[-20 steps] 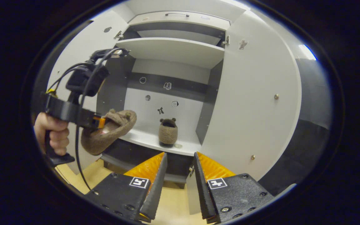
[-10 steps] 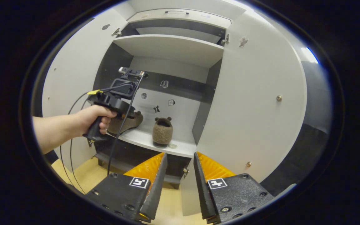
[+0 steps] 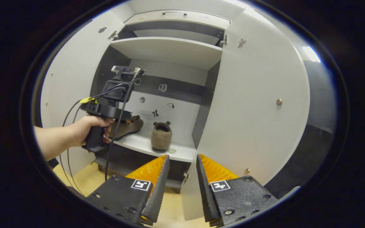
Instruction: Grab one shoe with the right hand and put it into the shoe cabinet, grab the other shoe with the left hand and put it into the shoe cabinet; then close the right door with the right hand and the left door with the left hand.
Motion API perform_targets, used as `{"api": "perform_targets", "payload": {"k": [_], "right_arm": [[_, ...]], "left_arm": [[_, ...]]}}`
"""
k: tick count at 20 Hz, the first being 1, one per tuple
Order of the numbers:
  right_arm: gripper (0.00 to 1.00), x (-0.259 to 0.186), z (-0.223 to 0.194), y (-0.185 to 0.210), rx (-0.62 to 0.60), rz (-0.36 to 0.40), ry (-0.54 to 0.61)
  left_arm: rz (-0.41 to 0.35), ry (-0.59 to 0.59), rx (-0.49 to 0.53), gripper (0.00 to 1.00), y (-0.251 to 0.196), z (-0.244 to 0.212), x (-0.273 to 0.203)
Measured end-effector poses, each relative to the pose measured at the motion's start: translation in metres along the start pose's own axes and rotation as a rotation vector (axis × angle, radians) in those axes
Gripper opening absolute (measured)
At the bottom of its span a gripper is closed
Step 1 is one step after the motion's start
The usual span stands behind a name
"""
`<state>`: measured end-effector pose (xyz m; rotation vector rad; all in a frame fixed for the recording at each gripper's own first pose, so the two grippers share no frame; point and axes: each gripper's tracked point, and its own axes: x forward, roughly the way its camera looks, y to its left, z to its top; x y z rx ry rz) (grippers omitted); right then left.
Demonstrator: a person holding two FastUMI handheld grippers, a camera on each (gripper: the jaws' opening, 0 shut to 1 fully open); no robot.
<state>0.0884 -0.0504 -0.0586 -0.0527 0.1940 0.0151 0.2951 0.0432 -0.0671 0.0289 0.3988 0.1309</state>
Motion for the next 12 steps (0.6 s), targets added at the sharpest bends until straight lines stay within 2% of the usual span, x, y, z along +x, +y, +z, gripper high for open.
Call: {"api": "perform_targets", "payload": {"k": [2,3,4,5,7,8,9,10,11,12], "right_arm": [[0.55,0.002,0.004,0.000,0.016,0.004,-0.012],[0.55,0.002,0.006,0.001,0.022,0.008,-0.014],[0.55,0.002,0.009,0.003,0.029,0.016,-0.018],[0.55,0.001,0.013,0.005,0.040,0.026,-0.026],[0.55,-0.002,0.020,0.010,0.059,0.046,-0.042],[0.55,-0.004,0.022,0.011,0.062,0.047,-0.048],[0.60,-0.006,0.023,0.014,0.061,0.055,-0.052],[0.60,-0.007,0.022,0.018,0.057,0.061,-0.051],[0.55,-0.009,0.019,0.021,0.049,0.064,-0.044],[0.55,-0.013,0.015,0.024,0.043,0.067,-0.035]], "left_arm": [[-0.051,-0.109,0.030,0.70,-0.009,0.017,-0.032],[-0.054,-0.158,0.051,0.85,-0.010,0.024,-0.051],[-0.056,-0.200,0.068,0.85,-0.007,0.030,-0.072],[-0.058,-0.247,0.072,0.94,-0.004,0.037,-0.091],[-0.087,-0.311,0.066,0.95,-0.002,0.044,-0.127],[-0.113,-0.323,0.055,0.89,-0.002,0.043,-0.146],[-0.133,-0.334,0.038,0.89,-0.001,0.043,-0.165],[-0.156,-0.332,0.022,0.96,0.000,0.040,-0.184],[-0.173,-0.328,0.005,0.96,0.001,0.033,-0.201],[-0.182,-0.326,-0.013,0.96,0.003,0.028,-0.217]]}}
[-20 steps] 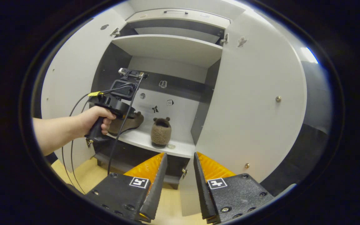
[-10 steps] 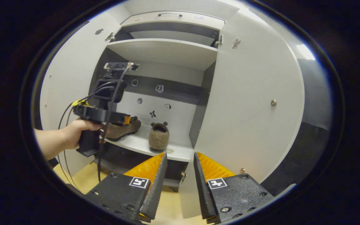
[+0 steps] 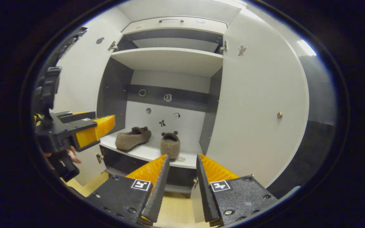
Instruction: Grab one shoe with the right hand and put it into the shoe cabinet, grab the other shoe with the left hand and put it into the shoe cabinet; then close the right door with the right hand and the left door with the left hand.
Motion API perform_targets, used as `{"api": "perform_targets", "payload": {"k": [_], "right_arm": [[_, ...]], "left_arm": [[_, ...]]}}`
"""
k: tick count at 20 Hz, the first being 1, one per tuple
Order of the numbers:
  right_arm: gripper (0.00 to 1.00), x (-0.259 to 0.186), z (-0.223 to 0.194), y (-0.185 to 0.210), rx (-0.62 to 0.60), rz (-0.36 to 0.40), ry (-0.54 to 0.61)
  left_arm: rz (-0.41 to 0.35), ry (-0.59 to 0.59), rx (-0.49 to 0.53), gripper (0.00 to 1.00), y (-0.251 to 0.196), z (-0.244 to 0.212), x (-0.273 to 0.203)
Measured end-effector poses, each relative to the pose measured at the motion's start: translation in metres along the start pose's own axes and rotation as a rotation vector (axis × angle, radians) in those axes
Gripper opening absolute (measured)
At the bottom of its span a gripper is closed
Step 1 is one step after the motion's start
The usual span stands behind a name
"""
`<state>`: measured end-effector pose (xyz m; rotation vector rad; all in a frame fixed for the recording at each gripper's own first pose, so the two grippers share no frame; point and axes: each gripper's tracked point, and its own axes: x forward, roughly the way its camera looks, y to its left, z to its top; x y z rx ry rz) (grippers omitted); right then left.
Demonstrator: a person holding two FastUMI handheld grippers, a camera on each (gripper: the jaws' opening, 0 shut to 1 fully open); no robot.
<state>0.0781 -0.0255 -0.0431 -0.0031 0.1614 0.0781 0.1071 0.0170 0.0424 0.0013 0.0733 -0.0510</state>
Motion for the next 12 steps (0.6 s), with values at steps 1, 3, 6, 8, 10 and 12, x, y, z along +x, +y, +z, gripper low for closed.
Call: {"api": "perform_targets", "payload": {"k": [1,3,6,8,10,12], "right_arm": [[0.60,-0.004,-0.004,0.002,-0.004,0.000,0.010],[0.63,-0.015,-0.006,0.007,0.002,-0.005,0.010],[0.82,-0.029,-0.008,0.007,0.010,-0.033,-0.003],[0.79,-0.038,-0.002,0.002,0.004,-0.039,-0.022],[0.83,-0.049,0.013,-0.008,-0.008,-0.037,-0.057],[0.79,-0.064,0.036,-0.027,-0.010,-0.044,-0.107]], "left_arm": [[-0.003,0.006,-0.012,0.96,-0.001,-0.002,-0.016],[0.010,0.028,0.000,0.96,0.002,-0.013,-0.043],[0.010,0.046,0.021,0.97,-0.002,-0.021,-0.073],[0.003,0.038,0.007,0.97,-0.008,-0.017,-0.082],[0.029,0.017,0.007,0.96,-0.010,-0.004,-0.086],[0.042,0.010,0.007,0.96,-0.017,0.006,-0.086]]}}
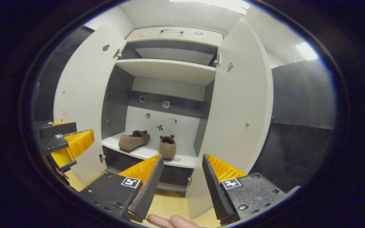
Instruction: Grab one shoe with the right hand and put it into the shoe cabinet, grab the other shoe with the left hand and put it into the shoe cabinet; then close the right door with the right hand and the left door with the left hand.
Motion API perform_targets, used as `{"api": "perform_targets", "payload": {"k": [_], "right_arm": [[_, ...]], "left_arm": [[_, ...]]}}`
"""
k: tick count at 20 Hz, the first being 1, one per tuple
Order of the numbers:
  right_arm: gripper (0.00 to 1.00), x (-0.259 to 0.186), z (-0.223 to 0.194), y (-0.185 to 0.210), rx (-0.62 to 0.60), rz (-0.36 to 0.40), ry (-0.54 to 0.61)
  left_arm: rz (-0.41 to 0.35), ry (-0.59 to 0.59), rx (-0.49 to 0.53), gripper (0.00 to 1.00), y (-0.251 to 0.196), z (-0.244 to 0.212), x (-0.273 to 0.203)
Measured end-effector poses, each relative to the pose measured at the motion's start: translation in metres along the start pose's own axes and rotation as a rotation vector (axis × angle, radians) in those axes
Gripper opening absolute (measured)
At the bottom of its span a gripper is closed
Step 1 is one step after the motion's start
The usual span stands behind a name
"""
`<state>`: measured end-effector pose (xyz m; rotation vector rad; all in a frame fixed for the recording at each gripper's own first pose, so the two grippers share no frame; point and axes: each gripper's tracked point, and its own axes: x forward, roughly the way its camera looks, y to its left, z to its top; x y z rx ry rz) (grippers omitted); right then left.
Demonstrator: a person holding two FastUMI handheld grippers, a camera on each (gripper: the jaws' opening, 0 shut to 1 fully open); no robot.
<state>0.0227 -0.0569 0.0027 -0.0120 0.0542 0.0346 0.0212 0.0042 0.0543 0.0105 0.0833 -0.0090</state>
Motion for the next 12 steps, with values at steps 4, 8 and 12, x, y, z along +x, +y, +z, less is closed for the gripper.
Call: {"api": "perform_targets", "payload": {"k": [4,8,12], "right_arm": [[0.83,-0.022,0.042,-0.055,0.055,-0.044,-0.084],[0.84,-0.047,0.061,-0.127,0.076,-0.197,-0.147],[0.87,-0.038,0.030,-0.175,-0.020,-0.255,-0.101]], "left_arm": [[-0.044,-0.024,0.019,0.95,-0.027,0.016,0.009],[-0.084,-0.022,0.004,0.95,-0.059,0.019,0.021],[-0.126,-0.007,-0.004,0.95,-0.083,0.012,0.028]]}}
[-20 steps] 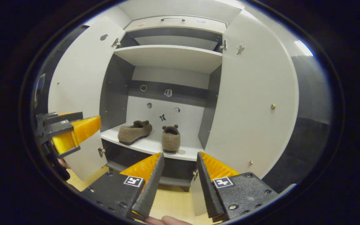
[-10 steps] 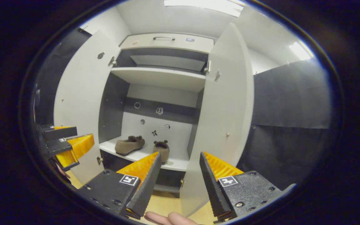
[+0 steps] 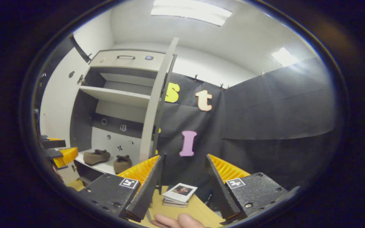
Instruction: Grab one shoe with the right hand and put it into the shoe cabinet, grab the other shoe with the left hand and put it into the shoe cabinet; then close the right door with the right hand and the left door with the left hand.
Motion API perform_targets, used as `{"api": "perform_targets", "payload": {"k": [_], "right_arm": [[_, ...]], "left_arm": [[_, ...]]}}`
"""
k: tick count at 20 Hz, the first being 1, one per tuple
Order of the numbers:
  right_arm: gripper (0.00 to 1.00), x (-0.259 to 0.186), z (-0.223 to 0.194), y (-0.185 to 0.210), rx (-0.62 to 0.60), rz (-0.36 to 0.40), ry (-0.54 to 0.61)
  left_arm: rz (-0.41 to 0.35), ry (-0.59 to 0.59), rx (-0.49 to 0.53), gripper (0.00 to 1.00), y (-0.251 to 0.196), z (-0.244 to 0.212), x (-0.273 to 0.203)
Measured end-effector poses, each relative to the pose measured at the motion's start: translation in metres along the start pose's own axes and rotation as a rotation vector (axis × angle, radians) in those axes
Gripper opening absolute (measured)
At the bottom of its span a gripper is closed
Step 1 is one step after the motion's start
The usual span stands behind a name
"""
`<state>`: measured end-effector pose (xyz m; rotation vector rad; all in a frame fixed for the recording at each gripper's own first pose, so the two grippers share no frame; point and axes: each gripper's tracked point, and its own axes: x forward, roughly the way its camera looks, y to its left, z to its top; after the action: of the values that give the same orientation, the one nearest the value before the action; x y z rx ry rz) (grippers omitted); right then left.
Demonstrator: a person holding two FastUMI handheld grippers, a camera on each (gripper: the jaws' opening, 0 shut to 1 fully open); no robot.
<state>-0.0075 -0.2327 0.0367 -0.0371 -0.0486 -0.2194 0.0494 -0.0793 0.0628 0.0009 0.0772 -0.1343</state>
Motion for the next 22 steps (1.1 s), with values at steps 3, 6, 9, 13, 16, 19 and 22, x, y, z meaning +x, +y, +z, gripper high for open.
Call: {"api": "perform_targets", "payload": {"k": [3,6,9,13,16,19,22], "right_arm": [[0.87,0.013,-0.039,0.024,-0.028,0.121,0.144],[0.86,0.018,-0.042,0.046,-0.044,0.172,0.145],[0.83,0.015,-0.039,0.054,-0.056,0.194,0.135],[0.83,0.017,-0.039,0.070,-0.043,0.241,0.137],[0.83,0.012,-0.035,0.084,-0.045,0.270,0.130],[0.83,0.009,-0.032,0.092,-0.058,0.295,0.113],[0.83,0.009,-0.032,0.105,-0.054,0.332,0.112]], "left_arm": [[-0.010,0.036,0.032,0.95,-0.006,-0.012,0.000],[0.024,0.071,0.072,0.94,0.007,-0.025,-0.003],[0.061,0.094,0.072,0.95,0.019,-0.033,-0.012],[0.103,0.136,0.030,0.95,0.036,-0.045,-0.015],[0.142,0.146,0.001,0.95,0.049,-0.049,-0.016],[0.167,0.156,0.007,0.95,0.056,-0.053,-0.018],[0.180,0.172,0.025,0.95,0.061,-0.057,-0.021]]}}
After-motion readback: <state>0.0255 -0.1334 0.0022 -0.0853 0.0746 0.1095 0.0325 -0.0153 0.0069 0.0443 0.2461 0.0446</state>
